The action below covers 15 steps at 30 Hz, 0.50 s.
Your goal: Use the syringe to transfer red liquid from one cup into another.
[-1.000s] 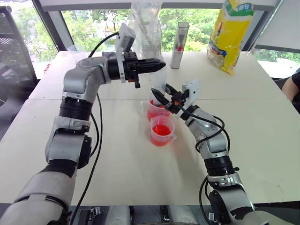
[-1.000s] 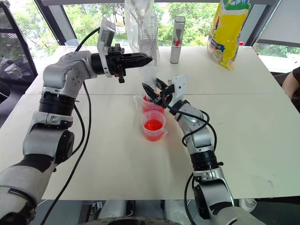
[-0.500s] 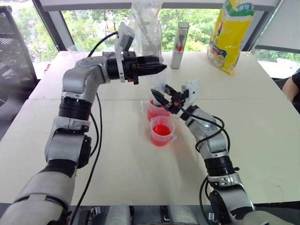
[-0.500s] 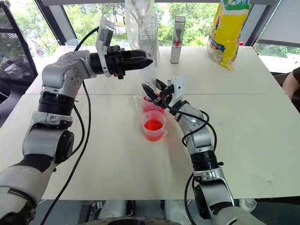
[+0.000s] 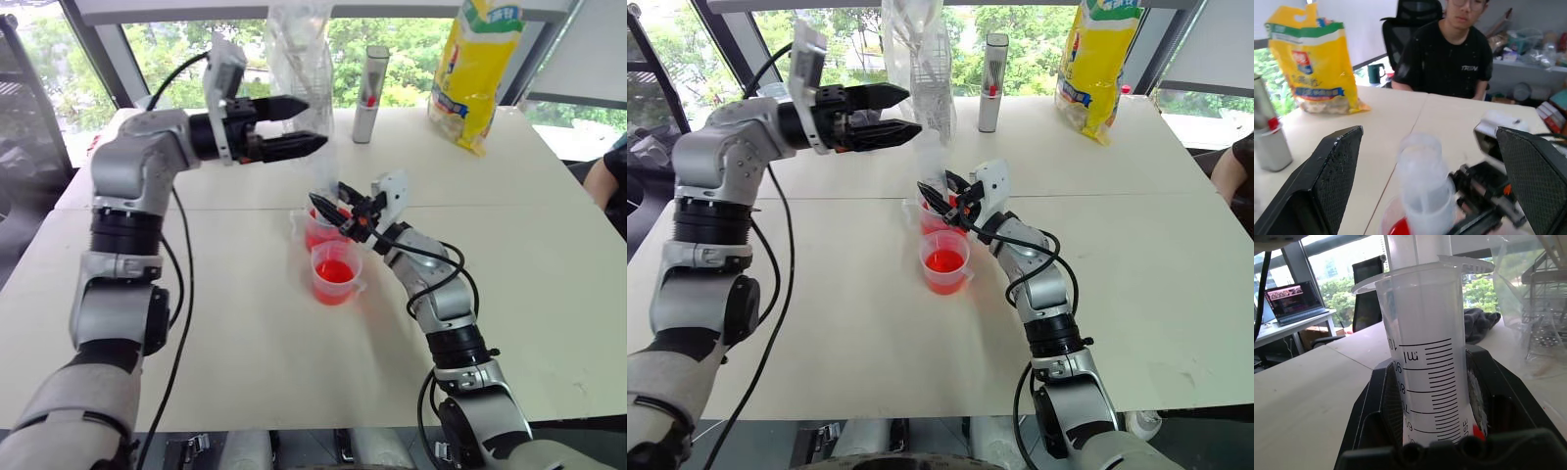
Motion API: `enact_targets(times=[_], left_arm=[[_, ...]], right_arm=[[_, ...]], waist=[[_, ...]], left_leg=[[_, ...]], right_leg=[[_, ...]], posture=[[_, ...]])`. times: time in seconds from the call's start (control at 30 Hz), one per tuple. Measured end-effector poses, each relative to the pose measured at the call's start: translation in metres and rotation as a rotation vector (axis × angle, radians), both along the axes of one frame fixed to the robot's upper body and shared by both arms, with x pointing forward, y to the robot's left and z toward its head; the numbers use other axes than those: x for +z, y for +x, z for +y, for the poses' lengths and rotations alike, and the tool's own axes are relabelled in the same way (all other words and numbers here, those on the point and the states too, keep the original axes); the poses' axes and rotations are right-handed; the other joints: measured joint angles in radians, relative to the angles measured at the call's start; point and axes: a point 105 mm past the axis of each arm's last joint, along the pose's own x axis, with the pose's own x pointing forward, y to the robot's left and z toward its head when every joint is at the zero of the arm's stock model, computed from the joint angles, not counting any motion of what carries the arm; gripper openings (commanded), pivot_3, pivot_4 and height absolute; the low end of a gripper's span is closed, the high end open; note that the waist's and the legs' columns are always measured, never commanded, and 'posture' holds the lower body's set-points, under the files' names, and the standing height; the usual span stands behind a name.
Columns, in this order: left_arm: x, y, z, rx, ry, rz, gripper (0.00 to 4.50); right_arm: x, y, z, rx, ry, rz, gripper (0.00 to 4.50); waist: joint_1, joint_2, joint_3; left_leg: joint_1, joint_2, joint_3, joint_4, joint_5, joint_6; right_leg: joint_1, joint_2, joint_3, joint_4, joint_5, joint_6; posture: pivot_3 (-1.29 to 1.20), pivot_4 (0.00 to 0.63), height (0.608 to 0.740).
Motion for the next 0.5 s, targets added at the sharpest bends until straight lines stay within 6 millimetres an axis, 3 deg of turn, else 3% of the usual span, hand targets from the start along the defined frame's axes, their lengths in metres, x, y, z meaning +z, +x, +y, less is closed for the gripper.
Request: enact_targets(times=[0.23, 0.5], left_arm=[[-0.001, 0.001, 0.030, 0.103, -0.022, 0.029, 4.45], [-0.002, 0.001, 0.029, 0.110, -0.044, 0.029, 4.45]], right_arm=[[0.010, 0.003, -0.002, -0.013, 0.004, -0.027, 1.44], [0.042, 0.000, -0.006, -0.021, 0.025, -0.115, 1.44]], waist=[[0.000, 0.000, 0.000], [0.002, 0.000, 0.000]], left_leg=[[0.000, 0.000, 0.000, 0.000, 0.000, 0.000], [0.000, 0.000, 0.000, 0.000, 0.000, 0.000]], right_leg=[[0.000, 0.000, 0.000, 0.001, 0.000, 0.000], [0.000, 0.000, 0.000, 0.001, 0.000, 0.000]], posture=[[0.00, 0.150, 0.740], [0.00, 0.150, 0.740]])
